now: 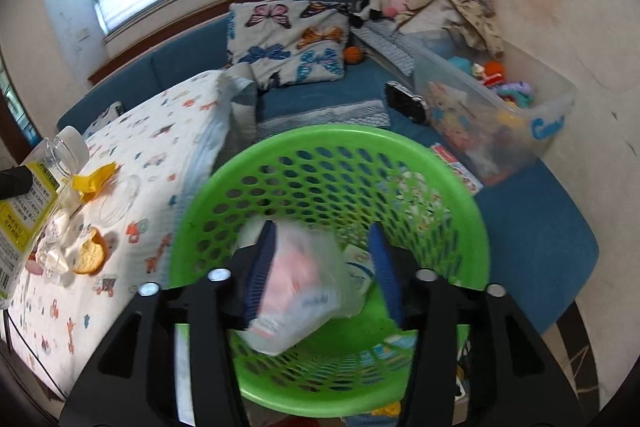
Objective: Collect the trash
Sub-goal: 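Carry the bag and bottle over the green basket and release both, then move both tools back to the table toward the bread slice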
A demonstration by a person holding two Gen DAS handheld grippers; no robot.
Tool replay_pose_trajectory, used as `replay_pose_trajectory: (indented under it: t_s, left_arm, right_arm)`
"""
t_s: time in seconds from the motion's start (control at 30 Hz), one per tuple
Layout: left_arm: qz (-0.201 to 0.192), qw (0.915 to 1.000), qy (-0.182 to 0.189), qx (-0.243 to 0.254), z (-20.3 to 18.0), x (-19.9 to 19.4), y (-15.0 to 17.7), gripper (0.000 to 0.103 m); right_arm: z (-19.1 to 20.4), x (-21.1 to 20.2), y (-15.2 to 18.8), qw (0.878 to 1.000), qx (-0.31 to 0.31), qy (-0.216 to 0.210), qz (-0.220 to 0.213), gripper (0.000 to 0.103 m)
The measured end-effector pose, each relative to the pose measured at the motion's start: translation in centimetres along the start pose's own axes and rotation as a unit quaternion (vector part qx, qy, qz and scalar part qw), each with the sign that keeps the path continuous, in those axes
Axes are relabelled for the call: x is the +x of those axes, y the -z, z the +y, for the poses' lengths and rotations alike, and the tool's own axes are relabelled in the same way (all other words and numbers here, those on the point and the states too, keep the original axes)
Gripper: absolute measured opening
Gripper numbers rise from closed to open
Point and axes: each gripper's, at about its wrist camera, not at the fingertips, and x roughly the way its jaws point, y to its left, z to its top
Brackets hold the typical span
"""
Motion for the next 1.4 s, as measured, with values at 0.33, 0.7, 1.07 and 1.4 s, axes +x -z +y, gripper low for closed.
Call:
replay_pose_trajectory:
  t_s: [0.33, 0.7, 1.07, 1.4]
  left_arm:
    - [0.037, 0.9959, 0.015, 0.081, -6.2, 5.3, -0.4, 0.056]
    - [0.076, 0.9892, -0.004, 0.125, -10.0, 12.4, -0.3, 0.057]
    - [0.09, 0.9889, 0.001, 0.118, -9.8, 14.0, 0.0, 0.072]
    - [0.028, 0.9928, -0.033, 0.112, -6.3, 6.5, 1.3, 0.072]
  right_arm:
    - [-2.5, -3.1, 1.2, 1.0, 0.022, 0.01, -0.015, 0.066]
    - [-4.1, -4.2, 3.2, 0.999, 0.052, 0.008, -0.008, 0.068]
    - [-4.6, -4.7, 3.9, 0.998, 0.066, 0.004, -0.007, 0.068]
    - [-1.2, -5.8, 3.3, 0.999, 0.03, -0.026, -0.017, 0.07]
